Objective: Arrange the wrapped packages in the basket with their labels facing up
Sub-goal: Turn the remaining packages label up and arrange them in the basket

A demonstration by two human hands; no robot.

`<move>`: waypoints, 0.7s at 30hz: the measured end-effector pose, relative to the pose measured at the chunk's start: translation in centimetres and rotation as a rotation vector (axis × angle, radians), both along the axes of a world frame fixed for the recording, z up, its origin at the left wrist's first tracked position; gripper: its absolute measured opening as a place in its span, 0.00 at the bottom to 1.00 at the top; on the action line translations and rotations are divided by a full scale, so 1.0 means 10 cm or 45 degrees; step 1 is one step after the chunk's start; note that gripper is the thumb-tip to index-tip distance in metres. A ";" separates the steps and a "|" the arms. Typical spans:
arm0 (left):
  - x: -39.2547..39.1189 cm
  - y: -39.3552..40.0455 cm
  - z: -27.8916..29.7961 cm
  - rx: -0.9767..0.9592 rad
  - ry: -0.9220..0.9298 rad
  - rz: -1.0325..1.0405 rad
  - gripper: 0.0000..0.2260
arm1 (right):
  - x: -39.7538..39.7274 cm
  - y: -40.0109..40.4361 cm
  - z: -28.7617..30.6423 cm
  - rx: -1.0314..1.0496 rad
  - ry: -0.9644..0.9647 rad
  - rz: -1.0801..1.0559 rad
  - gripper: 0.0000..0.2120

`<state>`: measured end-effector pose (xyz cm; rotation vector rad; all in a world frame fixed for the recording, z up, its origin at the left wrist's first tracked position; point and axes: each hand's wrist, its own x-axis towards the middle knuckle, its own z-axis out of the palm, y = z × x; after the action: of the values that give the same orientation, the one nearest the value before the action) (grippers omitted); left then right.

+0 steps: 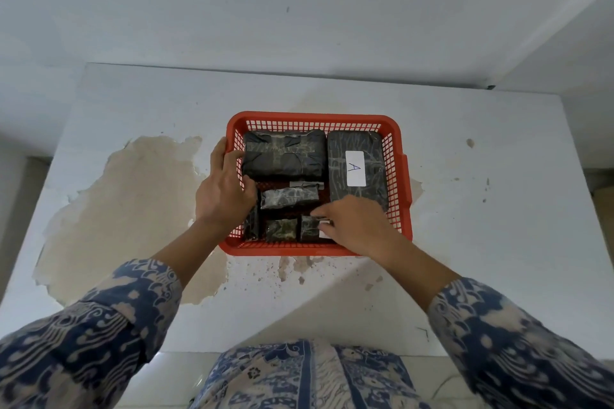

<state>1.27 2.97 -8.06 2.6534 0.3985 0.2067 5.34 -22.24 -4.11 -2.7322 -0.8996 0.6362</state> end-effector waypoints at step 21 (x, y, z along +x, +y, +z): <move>0.00 0.01 -0.01 -0.025 -0.020 -0.004 0.21 | -0.13 0.14 -0.16 -0.099 -0.060 -0.156 0.19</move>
<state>1.28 3.07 -8.14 2.6310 0.3895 0.2214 4.08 -20.84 -5.74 -2.8558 -0.7252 0.5971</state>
